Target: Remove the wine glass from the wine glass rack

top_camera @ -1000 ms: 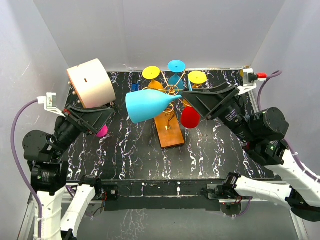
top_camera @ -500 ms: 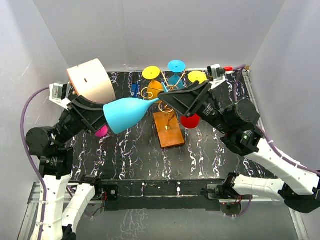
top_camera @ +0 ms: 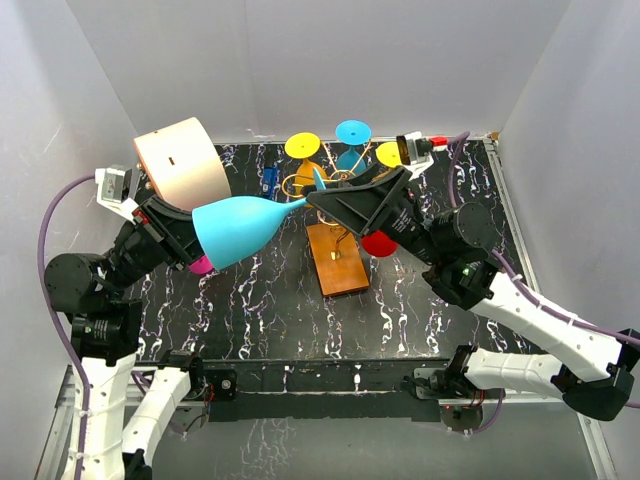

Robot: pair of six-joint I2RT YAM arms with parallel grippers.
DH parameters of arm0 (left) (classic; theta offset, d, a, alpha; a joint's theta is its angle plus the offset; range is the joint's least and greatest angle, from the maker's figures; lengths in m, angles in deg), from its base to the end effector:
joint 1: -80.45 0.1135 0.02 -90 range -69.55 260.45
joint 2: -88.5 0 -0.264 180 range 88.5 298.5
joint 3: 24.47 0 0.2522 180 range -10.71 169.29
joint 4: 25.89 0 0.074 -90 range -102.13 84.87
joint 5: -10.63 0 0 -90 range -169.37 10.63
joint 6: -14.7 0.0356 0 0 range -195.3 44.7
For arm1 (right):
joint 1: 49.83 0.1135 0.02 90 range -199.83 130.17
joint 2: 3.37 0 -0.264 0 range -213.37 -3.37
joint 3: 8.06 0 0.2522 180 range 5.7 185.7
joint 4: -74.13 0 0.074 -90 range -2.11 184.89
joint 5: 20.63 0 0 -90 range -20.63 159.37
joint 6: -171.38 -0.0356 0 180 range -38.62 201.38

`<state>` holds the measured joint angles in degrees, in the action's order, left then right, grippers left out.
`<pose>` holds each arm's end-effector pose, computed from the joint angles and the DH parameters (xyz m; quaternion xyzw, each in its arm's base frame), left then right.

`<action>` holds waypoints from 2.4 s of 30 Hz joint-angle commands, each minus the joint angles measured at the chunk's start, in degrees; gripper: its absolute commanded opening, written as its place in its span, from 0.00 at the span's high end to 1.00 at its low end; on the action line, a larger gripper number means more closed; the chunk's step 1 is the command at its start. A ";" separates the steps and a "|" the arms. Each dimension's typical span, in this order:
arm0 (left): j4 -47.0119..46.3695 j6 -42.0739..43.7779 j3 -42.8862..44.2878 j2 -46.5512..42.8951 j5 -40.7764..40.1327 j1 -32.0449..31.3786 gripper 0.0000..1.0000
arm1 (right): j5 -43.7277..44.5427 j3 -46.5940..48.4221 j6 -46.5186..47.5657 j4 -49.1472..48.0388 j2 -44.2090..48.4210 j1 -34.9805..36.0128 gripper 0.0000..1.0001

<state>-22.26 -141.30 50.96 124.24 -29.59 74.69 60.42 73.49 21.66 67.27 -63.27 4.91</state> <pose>0.0751 -0.0349 0.4859 0.1180 0.5441 -0.6285 0.5432 0.1213 0.1812 0.4871 -0.0449 0.5121 0.7421 0.4302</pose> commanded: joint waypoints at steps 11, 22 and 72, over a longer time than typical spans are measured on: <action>8.21 6.46 5.54 -0.86 -5.39 -0.22 1.00 | 13.51 -2.34 14.95 3.01 7.87 0.19 0.02; 27.13 15.95 12.85 1.08 -16.61 -0.22 1.00 | 24.04 -3.25 22.17 8.99 13.58 0.17 0.02; 70.97 45.05 21.17 49.44 -52.76 -1.89 1.00 | 27.14 1.29 32.91 24.93 12.89 0.19 0.02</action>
<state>49.49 -96.30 70.91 173.62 -80.36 73.33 87.64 74.26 53.70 94.00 -50.99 4.91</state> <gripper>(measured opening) 0.018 0.983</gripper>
